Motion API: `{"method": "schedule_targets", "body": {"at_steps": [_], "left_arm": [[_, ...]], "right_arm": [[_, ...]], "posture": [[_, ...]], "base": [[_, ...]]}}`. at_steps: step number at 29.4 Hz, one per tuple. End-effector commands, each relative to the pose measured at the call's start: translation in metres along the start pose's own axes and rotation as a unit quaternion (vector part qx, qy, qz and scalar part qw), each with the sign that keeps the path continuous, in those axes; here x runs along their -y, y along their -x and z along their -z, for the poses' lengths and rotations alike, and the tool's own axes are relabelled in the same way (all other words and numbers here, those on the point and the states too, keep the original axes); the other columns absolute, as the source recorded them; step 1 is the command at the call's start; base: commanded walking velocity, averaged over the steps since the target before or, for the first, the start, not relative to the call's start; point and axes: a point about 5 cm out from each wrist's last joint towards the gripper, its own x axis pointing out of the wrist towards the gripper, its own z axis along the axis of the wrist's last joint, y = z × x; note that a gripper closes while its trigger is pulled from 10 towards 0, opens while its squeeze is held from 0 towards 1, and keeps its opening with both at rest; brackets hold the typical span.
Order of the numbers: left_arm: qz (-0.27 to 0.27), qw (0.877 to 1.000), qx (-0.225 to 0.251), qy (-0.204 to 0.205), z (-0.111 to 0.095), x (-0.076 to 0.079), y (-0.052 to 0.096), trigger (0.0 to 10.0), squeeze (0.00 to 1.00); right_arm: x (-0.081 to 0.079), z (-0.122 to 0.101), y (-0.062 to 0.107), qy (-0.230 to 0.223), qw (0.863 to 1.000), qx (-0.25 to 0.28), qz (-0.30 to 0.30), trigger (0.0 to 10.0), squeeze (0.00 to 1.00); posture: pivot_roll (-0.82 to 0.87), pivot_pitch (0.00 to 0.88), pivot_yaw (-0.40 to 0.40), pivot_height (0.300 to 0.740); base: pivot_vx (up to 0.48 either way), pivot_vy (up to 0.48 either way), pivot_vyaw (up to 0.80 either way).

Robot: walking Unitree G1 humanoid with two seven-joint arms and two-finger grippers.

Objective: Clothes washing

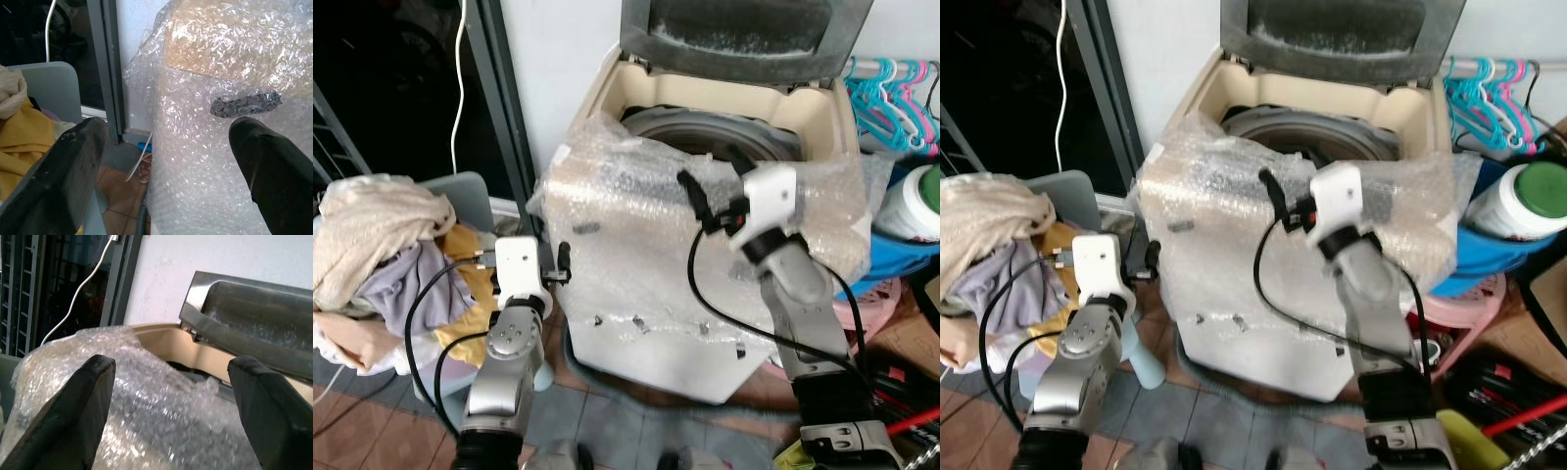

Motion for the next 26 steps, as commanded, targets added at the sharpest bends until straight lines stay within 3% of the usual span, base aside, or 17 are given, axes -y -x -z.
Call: {"method": "schedule_targets", "body": {"at_steps": [1,4,10,13,18,19,26], "left_arm": [[0.005,1.000,0.006,0.003,-0.003,0.002,0.002,10.0,0.00],[0.005,1.000,0.005,0.002,-0.003,0.002,0.002,10.0,0.00],[0.002,1.000,0.005,0.001,-0.003,0.000,0.002,10.0,0.00],[0.000,1.000,0.001,-0.003,-0.002,-0.001,0.002,10.0,0.00],[0.002,1.000,0.000,-0.004,-0.003,-0.001,0.002,10.0,0.00],[0.002,1.000,0.000,-0.004,-0.003,-0.001,0.002,10.0,0.00],[-0.011,1.000,0.002,-0.005,-0.004,-0.003,0.003,10.0,0.00]], "right_arm": [[-0.011,-0.002,0.007,0.020,1.000,-0.009,-0.006,10.0,1.00],[-0.018,0.010,0.017,-0.001,0.999,-0.037,0.000,10.0,1.00],[-0.016,0.019,0.023,-0.027,0.997,-0.066,0.030,10.0,1.00],[-0.014,0.027,0.027,-0.058,0.992,-0.094,0.055,10.0,1.00],[-0.024,0.033,0.027,-0.087,0.989,-0.120,0.021,10.0,0.98],[-0.024,0.035,0.027,-0.076,0.988,-0.130,0.024,10.0,0.00],[-0.014,0.038,0.028,-0.109,0.983,-0.137,0.061,10.0,0.00]], "posture": [[-0.05,0.000,0.007,0.740],[-0.05,0.000,0.009,0.740],[-0.04,0.000,0.011,0.740],[-0.04,0.000,0.013,0.740],[-0.04,0.000,0.016,0.740],[-0.04,0.000,0.017,0.740],[-0.04,0.000,0.015,0.740]], "base": [[0.000,0.000,0.80],[0.000,0.000,0.80],[0.000,0.000,0.73],[0.000,0.431,0.18],[0.000,0.480,0.00],[0.000,0.480,0.00],[0.000,0.480,0.00]]}}
